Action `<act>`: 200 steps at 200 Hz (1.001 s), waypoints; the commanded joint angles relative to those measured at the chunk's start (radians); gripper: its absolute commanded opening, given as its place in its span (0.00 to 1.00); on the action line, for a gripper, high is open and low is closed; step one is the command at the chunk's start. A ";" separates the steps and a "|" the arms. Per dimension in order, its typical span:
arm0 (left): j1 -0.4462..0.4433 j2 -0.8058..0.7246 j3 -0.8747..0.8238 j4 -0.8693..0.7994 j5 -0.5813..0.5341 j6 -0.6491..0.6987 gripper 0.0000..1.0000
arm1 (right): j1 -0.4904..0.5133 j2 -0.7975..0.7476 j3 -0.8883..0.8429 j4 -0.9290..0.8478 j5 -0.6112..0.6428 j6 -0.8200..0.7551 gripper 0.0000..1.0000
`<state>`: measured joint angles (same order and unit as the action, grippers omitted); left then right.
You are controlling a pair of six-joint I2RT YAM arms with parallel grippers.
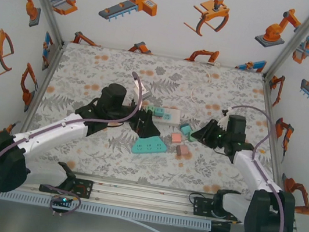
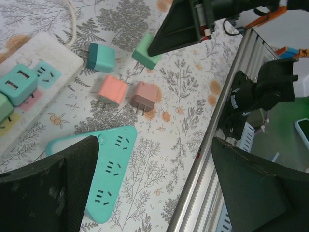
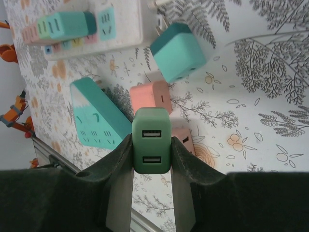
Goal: Pull the plug off the socket
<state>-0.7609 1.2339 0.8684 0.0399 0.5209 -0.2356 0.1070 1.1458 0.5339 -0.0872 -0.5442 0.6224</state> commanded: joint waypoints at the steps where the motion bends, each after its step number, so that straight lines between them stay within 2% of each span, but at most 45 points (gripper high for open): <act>1: -0.018 0.004 0.036 -0.001 0.023 0.068 0.92 | 0.000 0.042 -0.015 0.115 -0.033 0.019 0.20; 45: -0.020 0.005 0.035 -0.006 -0.047 0.081 0.94 | 0.025 0.173 -0.051 0.255 -0.038 0.050 0.29; 78: -0.020 -0.010 0.025 -0.039 -0.199 0.080 0.94 | 0.056 0.219 -0.059 0.289 -0.010 0.055 0.34; 97: -0.020 -0.029 0.006 -0.034 -0.249 0.079 0.94 | 0.071 0.215 -0.067 0.293 0.017 0.054 0.38; 147: -0.021 -0.082 -0.026 -0.040 -0.398 0.069 0.94 | 0.079 0.148 -0.066 0.152 0.162 -0.004 0.53; 200: -0.019 -0.121 -0.062 -0.021 -0.486 0.059 0.95 | 0.082 -0.001 -0.013 -0.025 0.244 -0.078 0.58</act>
<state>-0.7784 1.1427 0.8219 0.0097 0.0952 -0.1780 0.1802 1.2148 0.4751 0.0021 -0.3695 0.6022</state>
